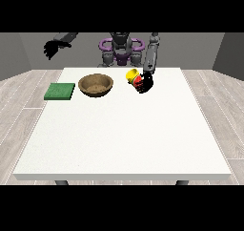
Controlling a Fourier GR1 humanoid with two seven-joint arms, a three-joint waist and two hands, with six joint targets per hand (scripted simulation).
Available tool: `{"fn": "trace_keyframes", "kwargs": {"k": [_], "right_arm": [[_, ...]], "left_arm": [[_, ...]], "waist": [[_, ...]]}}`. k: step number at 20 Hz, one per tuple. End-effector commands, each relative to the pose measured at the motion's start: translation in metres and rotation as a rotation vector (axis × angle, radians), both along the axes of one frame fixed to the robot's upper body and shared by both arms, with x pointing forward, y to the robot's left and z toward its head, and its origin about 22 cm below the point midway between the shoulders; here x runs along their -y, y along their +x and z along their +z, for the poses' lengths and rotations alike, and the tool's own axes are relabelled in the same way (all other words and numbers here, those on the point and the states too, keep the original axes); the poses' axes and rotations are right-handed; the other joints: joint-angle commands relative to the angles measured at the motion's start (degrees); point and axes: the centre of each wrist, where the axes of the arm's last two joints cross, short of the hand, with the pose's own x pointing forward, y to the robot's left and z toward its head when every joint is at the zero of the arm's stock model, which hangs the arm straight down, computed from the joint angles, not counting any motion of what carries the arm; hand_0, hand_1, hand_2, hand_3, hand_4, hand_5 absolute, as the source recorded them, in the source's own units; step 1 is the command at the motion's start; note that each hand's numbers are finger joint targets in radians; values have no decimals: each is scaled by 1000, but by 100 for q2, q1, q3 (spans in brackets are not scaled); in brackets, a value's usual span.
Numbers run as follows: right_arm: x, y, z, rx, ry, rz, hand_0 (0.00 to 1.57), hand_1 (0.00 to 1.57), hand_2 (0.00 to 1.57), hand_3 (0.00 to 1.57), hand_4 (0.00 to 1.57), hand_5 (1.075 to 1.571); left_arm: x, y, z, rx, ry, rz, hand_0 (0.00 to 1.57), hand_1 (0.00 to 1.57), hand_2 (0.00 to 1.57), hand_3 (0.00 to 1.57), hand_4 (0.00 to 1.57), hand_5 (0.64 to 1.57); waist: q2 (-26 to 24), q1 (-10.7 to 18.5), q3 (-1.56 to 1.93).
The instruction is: Pick the cup and pour the ball into the bowl, then pick the bowl and place it on the pad
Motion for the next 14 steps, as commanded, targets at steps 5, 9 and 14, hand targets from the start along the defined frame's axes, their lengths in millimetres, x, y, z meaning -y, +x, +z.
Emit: {"fn": "trace_keyframes", "kwargs": {"k": [5, 9, 14], "right_arm": [[36, -16, -18, -105, 7, -33, 0, 0, 0, 0, 363, 1570], [31, 6, 5, -163, -10, -27, 0, 0, 0, 0, 469, 1571], [18, 22, 2, -228, -22, -48, 0, 0, 0, 0, 581, 1568]], "left_arm": [[-2, 8, -1, -105, 199, 15, 1302, 1302, 1571, 1571, 1231, 1548], [8, 37, 29, -116, 424, 95, 1323, 1323, 1571, 1571, 1220, 1553], [22, 60, 47, -141, 752, 110, 1313, 1313, 1571, 1571, 1244, 1561]], "waist": [[-638, 152, 3], [-1163, 55, 10], [-1447, 239, 33]]}}
